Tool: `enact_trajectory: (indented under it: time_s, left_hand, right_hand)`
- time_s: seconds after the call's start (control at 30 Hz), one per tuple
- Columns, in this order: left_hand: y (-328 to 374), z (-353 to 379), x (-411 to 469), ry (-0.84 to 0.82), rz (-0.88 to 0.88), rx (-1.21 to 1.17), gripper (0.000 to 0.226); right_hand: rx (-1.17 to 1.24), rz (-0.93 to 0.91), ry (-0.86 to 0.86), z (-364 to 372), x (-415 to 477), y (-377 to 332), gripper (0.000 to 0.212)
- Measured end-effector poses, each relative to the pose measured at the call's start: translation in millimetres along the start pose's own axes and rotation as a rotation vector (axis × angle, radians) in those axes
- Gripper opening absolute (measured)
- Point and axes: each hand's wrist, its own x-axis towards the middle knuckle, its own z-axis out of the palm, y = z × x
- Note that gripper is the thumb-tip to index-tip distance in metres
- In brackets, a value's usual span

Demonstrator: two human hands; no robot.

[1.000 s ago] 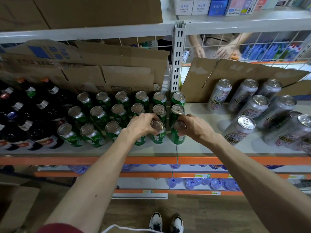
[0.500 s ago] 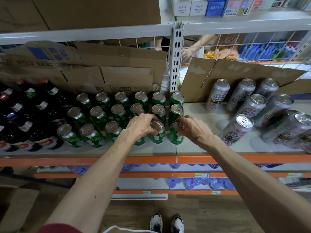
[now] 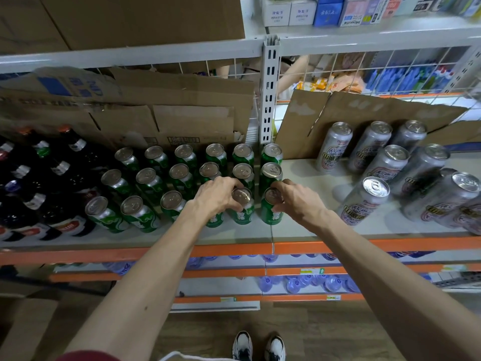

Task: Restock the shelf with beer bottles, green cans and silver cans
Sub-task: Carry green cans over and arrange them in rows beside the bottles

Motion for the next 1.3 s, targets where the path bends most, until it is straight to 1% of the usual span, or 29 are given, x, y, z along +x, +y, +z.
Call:
enact_trajectory:
  time_s: [0.2, 0.3, 0.37, 0.43, 0.47, 0.5, 0.6, 0.7, 0.83, 0.97, 1.07, 1.13, 1.2, 1.3]
  left_hand:
    - [0, 0, 1, -0.005, -0.001, 0.011, 0.072]
    - [0, 2, 0, -0.01, 0.036, 0.024, 0.07]
    - [1, 1, -2, -0.008, 0.064, 0.062, 0.073]
    - [3, -3, -3, 0.019, 0.102, 0.091, 0.078]
    - [5, -6, -3, 0.045, 0.124, 0.087, 0.076]
    - [9, -10, -3, 0.078, 0.149, 0.064, 0.069]
    - [29, -20, 5, 0.153, 0.215, -0.042, 0.04]
    - [65, -19, 21, 0.173, 0.295, -0.058, 0.029]
    - [135, -9, 38, 0.168, 0.421, -0.047, 0.029]
    - [216, 6, 44, 0.169, 0.52, -0.074, 0.027]
    - [275, 20, 44, 0.218, 0.568, -0.119, 0.024]
    - [308, 31, 44, 0.206, 0.575, -0.128, 0.021]
    - [334, 42, 44, 0.186, 0.58, -0.123, 0.021]
    - [357, 52, 46, 0.172, 0.558, -0.091, 0.024]
  right_hand:
    - [0.0, 0.009, -0.002, 1, -1, 0, 0.054]
    - [0.002, 0.014, 0.001, 1, -2, -1, 0.054]
    - [0.001, 0.021, -0.001, 1, -2, -2, 0.056]
    - [0.04, 0.035, 0.014, 1, -5, -5, 0.063]
    - [0.072, 0.044, 0.037, 0, -7, -6, 0.067]
    - [0.095, 0.05, 0.068, -3, -9, -7, 0.068]
    - [0.1, 0.095, 0.155, -17, -23, -6, 0.059]
    - [0.095, 0.174, 0.253, -36, -41, 9, 0.045]
    - [0.095, 0.27, 0.461, -60, -79, 53, 0.029]
    - [0.102, 0.427, 0.613, -79, -144, 117, 0.017]
    - [0.103, 0.586, 0.65, -82, -199, 171, 0.011]
    - [0.1, 0.671, 0.655, -84, -232, 203, 0.01]
    - [0.111, 0.71, 0.654, -88, -256, 229, 0.014]
    - [0.099, 0.692, 0.633, -95, -271, 259, 0.015]
